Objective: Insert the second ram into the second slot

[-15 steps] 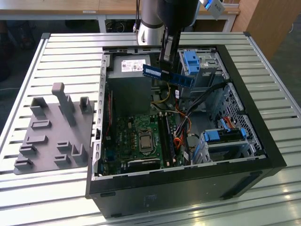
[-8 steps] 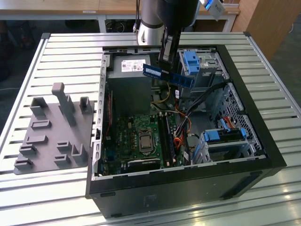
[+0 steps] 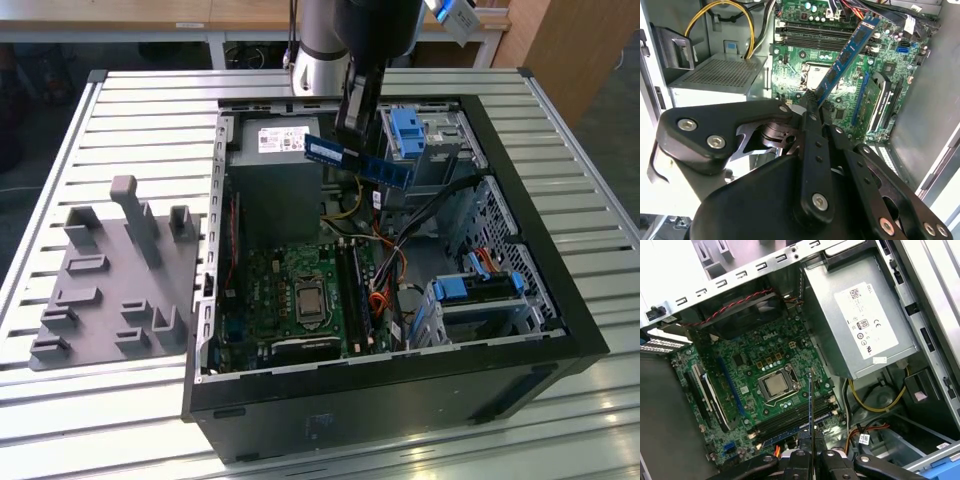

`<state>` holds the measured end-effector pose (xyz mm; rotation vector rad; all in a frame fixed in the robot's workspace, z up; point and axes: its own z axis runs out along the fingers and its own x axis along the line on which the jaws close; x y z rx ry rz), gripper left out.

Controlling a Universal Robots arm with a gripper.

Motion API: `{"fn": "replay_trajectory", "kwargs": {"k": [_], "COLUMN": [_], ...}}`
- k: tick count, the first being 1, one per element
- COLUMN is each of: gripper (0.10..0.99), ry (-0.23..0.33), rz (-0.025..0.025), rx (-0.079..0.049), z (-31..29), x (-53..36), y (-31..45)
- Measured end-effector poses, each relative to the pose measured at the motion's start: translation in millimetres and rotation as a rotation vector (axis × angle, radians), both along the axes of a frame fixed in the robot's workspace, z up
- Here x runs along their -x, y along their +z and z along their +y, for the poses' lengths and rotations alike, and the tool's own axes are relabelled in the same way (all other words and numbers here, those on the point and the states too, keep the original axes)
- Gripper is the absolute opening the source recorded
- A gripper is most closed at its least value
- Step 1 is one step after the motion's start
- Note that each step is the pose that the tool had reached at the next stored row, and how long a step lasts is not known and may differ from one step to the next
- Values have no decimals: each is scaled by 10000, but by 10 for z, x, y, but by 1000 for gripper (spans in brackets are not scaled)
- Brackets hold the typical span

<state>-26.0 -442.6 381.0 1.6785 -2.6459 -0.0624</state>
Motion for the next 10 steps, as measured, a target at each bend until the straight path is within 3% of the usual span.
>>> {"fn": "replay_trajectory", "kwargs": {"k": [10], "gripper": [141], "ry": [-336], "rz": [0], "rx": [0], "z": [0], "x": [0], "y": [0]}}
